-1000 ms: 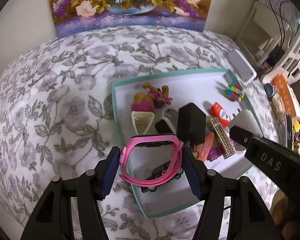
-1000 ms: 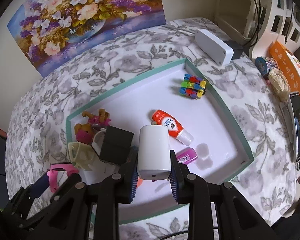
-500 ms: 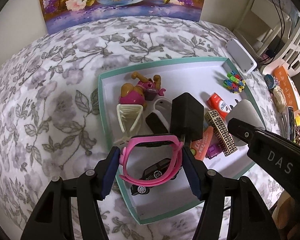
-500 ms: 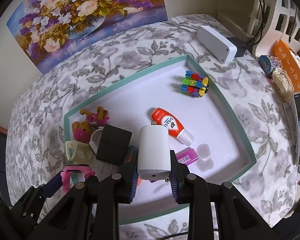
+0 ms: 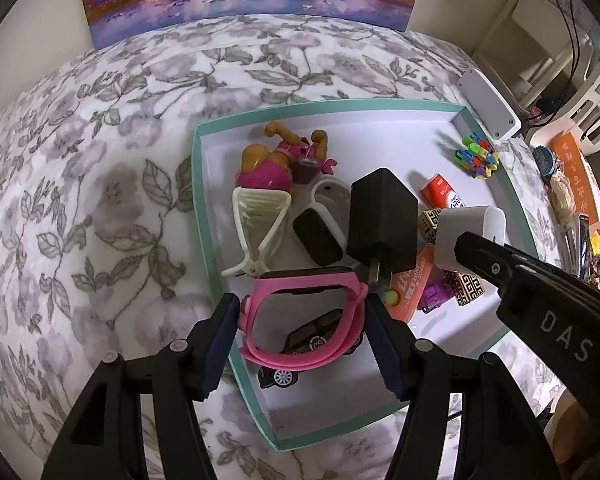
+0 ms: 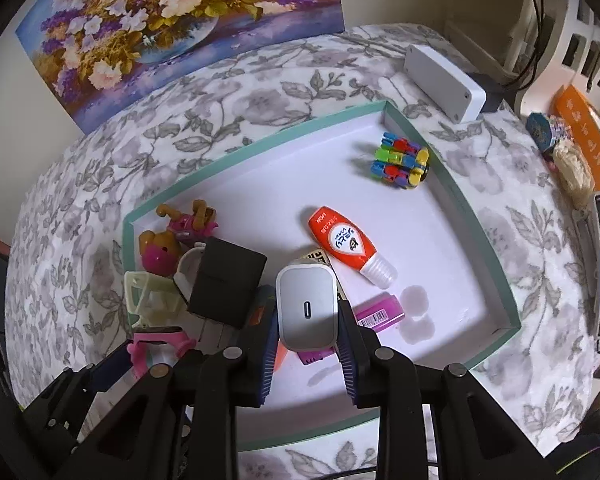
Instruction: Organize rigid objects
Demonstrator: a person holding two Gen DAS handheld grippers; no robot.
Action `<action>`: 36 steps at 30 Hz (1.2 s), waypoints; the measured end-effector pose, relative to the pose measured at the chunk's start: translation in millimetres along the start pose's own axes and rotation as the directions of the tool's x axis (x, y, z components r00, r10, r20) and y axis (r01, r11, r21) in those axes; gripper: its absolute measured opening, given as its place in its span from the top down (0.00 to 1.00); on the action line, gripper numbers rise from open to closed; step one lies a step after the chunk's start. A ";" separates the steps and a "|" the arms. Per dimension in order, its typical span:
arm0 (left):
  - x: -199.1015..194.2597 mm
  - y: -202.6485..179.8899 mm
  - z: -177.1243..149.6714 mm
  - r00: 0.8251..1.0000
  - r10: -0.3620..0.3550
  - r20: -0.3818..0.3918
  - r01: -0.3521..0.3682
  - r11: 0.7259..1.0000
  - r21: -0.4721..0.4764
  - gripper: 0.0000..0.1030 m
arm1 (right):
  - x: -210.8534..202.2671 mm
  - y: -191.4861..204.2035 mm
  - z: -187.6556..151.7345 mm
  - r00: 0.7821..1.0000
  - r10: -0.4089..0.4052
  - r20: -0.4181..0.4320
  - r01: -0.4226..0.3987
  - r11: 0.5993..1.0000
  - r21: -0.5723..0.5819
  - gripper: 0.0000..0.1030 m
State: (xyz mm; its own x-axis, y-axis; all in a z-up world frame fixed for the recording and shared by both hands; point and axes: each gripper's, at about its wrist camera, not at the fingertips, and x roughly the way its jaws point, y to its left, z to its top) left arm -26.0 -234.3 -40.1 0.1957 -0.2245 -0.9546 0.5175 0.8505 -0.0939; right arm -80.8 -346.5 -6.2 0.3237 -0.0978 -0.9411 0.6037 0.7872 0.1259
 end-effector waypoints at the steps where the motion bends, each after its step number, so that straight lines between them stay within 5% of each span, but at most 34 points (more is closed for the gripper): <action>1: 0.0 -0.4 -0.1 1.000 0.001 -0.003 -0.001 1.000 0.001 0.37 | -0.9 0.6 0.5 1.000 0.002 0.003 -0.002 1.000 -0.002 0.71; 5: -1.5 -1.1 0.4 1.000 0.003 -0.005 -0.003 1.000 0.004 0.27 | -4.5 1.1 1.4 1.000 0.005 0.015 -0.005 1.000 -0.004 0.70; 12: -12.1 -4.5 1.7 1.000 0.005 0.016 -0.006 1.000 0.025 0.25 | -14.4 -0.6 3.9 0.999 0.010 0.052 -0.010 1.000 -0.001 0.69; 17: -22.6 4.7 5.5 0.999 -0.015 0.039 0.015 1.000 -0.008 0.25 | -20.6 -3.7 5.5 0.997 0.012 0.076 -0.013 1.000 0.017 0.55; 28: -44.2 49.1 11.8 0.995 -0.045 0.085 0.059 0.984 -0.168 0.24 | -25.1 -14.0 6.6 0.995 0.017 0.094 -0.024 0.997 0.071 0.49; 34: -52.2 78.4 12.1 0.994 0.014 0.109 0.014 0.968 -0.251 0.23 | -21.8 -7.8 5.3 0.997 0.009 0.082 -0.013 0.999 0.050 0.44; 36: -51.9 88.8 10.3 0.993 0.049 0.106 -0.018 0.960 -0.278 0.14 | -20.9 -2.4 4.6 0.997 0.000 0.079 -0.002 1.000 0.031 0.41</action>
State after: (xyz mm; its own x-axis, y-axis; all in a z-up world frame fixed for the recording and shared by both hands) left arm 18.4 -152.0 4.1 0.3080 -0.2311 -0.9229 0.2622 0.9531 -0.1512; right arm -85.6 -349.1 14.6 0.3804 -0.1457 -0.9133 0.6250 0.7684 0.1378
